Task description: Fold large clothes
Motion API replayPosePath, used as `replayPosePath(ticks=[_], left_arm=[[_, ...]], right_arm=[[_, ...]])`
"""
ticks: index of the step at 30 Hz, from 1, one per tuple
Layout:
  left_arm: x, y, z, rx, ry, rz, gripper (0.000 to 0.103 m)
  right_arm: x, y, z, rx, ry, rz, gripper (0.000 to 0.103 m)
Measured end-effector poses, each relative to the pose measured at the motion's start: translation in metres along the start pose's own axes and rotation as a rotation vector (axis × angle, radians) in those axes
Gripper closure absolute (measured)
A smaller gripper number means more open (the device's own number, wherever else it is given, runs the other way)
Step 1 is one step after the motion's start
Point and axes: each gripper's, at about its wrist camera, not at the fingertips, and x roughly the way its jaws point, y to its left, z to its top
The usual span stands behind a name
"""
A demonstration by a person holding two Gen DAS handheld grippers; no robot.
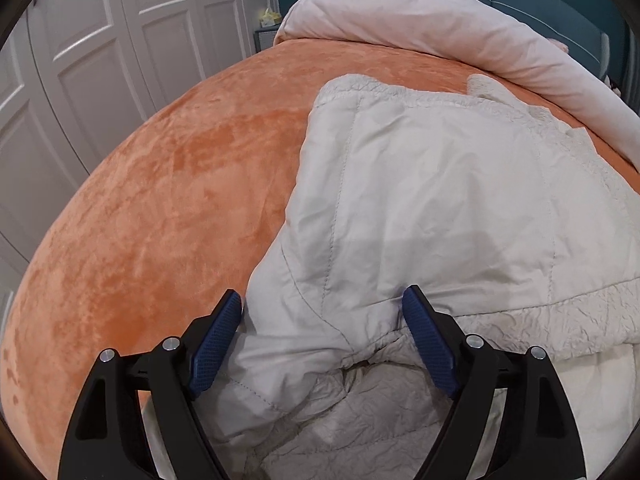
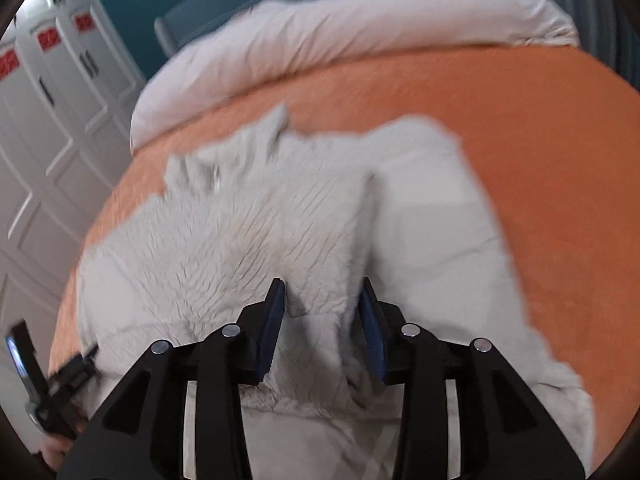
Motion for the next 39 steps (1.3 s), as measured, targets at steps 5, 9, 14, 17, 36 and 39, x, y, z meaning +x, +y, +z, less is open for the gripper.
replayPosePath(ticks=[5, 9, 14, 17, 36, 39], left_arm=[[-0.001, -0.004, -0.004, 0.003, -0.014, 0.017, 0.020], [-0.001, -0.003, -0.005, 0.002, -0.018, 0.027, 0.017], [0.001, -0.001, -0.008, -0.014, -0.020, 0.016, 0.015], [0.003, -0.001, -0.009, -0.017, -0.024, 0.018, 0.013], [0.006, -0.005, -0.010, -0.002, -0.031, 0.063, 0.009], [0.006, -0.005, -0.011, -0.005, -0.032, 0.064, 0.008]], right_arm=[[-0.017, 0.041, 0.019, -0.131, -0.073, 0.005, 0.075], [0.016, 0.076, 0.023, -0.271, -0.019, -0.039, 0.089], [0.056, 0.061, 0.009, -0.248, 0.046, -0.075, 0.096], [0.066, 0.055, 0.001, -0.234, 0.049, -0.056, 0.096], [0.030, 0.025, -0.027, -0.156, 0.048, -0.010, 0.096], [0.037, 0.032, -0.033, -0.190, 0.037, -0.037, 0.096]])
